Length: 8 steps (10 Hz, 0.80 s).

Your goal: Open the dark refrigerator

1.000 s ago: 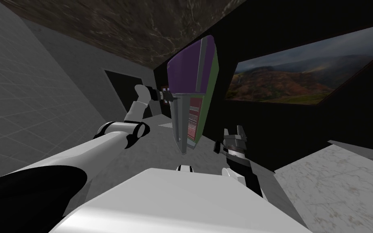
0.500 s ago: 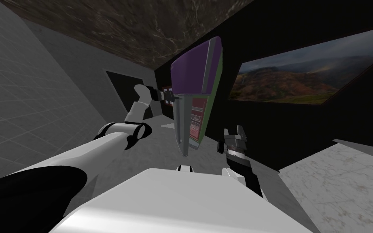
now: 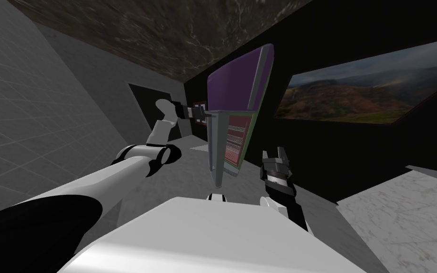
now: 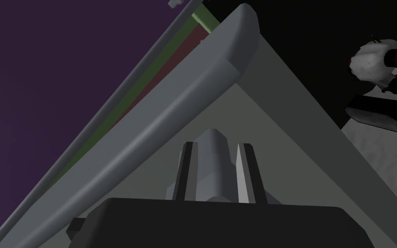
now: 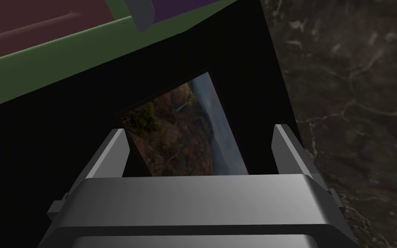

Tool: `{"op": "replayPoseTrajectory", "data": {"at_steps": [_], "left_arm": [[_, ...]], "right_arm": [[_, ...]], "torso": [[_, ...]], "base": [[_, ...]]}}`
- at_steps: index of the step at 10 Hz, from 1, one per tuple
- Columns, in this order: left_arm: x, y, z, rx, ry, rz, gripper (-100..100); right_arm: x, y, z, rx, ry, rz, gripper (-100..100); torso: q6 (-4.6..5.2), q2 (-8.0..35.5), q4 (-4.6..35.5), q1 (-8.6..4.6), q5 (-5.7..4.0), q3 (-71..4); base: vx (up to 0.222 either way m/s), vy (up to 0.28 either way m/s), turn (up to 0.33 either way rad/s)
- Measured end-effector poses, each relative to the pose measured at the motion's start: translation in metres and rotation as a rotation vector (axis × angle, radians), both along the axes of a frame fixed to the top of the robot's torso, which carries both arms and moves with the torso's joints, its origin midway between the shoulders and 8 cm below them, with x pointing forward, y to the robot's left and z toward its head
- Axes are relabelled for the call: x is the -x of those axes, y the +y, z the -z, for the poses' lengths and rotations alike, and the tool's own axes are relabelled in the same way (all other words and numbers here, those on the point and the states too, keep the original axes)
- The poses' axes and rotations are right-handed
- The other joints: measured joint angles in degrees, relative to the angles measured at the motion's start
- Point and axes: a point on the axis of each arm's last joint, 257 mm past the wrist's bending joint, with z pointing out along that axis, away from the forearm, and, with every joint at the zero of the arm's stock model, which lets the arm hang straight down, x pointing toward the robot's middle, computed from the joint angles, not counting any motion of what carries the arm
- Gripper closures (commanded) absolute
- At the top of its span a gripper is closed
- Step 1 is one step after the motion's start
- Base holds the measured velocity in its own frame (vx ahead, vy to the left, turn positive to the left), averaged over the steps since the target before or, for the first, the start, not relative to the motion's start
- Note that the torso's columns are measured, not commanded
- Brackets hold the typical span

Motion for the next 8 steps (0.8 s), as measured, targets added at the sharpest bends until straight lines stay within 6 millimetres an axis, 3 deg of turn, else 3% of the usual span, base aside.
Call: {"op": "replayPoseTrajectory", "data": {"at_steps": [5, 8], "left_arm": [[0.036, -0.018, 0.000, -0.001, -0.002, 0.134, 100], [0.049, -0.022, -0.005, 0.005, -0.009, 0.178, 100]], "right_arm": [[0.000, 0.000, 0.000, 0.000, 0.000, 0.000, 0], [0.000, 0.000, 0.000, 0.000, 0.000, 0.000, 0]], "torso": [[0.09, -0.2, -0.1, -0.45, -0.14, -0.1], [0.21, 0.1, 0.0, -0.80, -0.33, 0.1]], "base": [[0.058, 0.284, -0.008], [0.042, 0.186, -0.020]]}}
